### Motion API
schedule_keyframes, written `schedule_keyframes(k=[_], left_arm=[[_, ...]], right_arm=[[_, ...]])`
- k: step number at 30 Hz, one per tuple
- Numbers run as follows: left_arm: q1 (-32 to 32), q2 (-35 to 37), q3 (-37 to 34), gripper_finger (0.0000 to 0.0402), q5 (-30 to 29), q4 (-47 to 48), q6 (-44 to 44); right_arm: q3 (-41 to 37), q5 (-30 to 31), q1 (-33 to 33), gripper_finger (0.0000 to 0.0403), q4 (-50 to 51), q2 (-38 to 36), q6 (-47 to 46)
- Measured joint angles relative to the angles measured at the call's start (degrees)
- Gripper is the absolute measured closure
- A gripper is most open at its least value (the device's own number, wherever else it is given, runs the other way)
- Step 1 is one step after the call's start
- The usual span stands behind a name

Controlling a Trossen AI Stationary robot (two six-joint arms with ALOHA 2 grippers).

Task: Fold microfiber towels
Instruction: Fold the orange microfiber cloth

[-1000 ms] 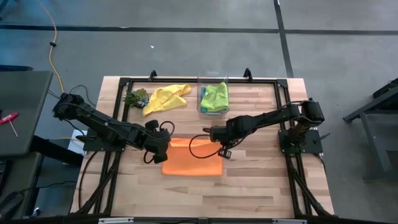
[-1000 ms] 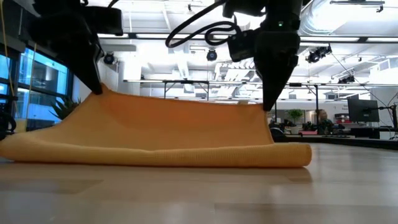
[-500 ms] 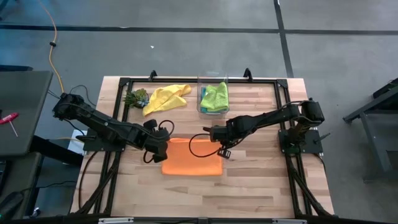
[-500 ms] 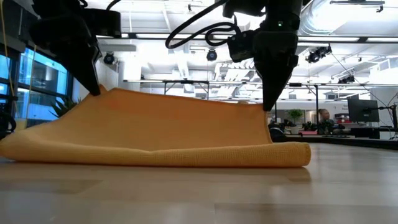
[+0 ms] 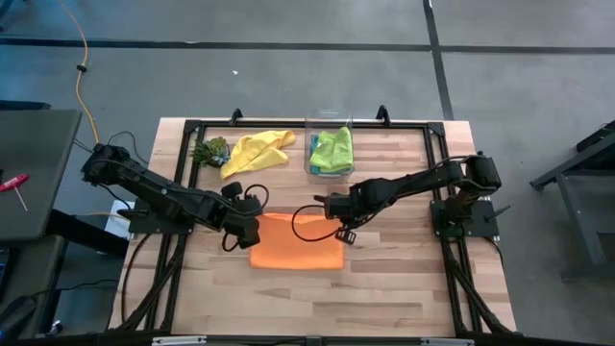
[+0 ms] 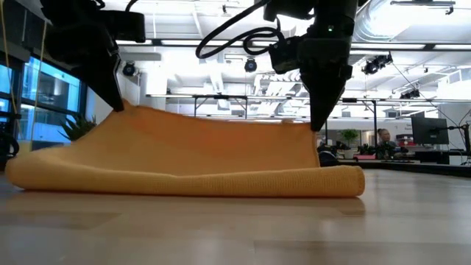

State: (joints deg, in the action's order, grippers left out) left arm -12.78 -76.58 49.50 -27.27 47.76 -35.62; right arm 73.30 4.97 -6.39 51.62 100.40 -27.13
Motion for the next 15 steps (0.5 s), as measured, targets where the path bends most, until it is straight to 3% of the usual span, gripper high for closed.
schedule_keyframes(k=[5,10,15], left_arm=[[0.0,0.0,0.0,0.0338,-0.43,0.02,-0.02],[0.14,0.0,0.0,0.0296,-2.31,1.65,0.25],[0.9,0.03,0.0,0.0267,-1.89,6.61,0.29]], right_arm=[[0.0,0.15,0.0,0.0334,0.06,0.0,-1.39],[0.02,4.09,-0.02,0.027,2.85,0.0,-2.13],[0.02,6.21,-0.2,0.0236,5.64,-0.35,-2.32]])
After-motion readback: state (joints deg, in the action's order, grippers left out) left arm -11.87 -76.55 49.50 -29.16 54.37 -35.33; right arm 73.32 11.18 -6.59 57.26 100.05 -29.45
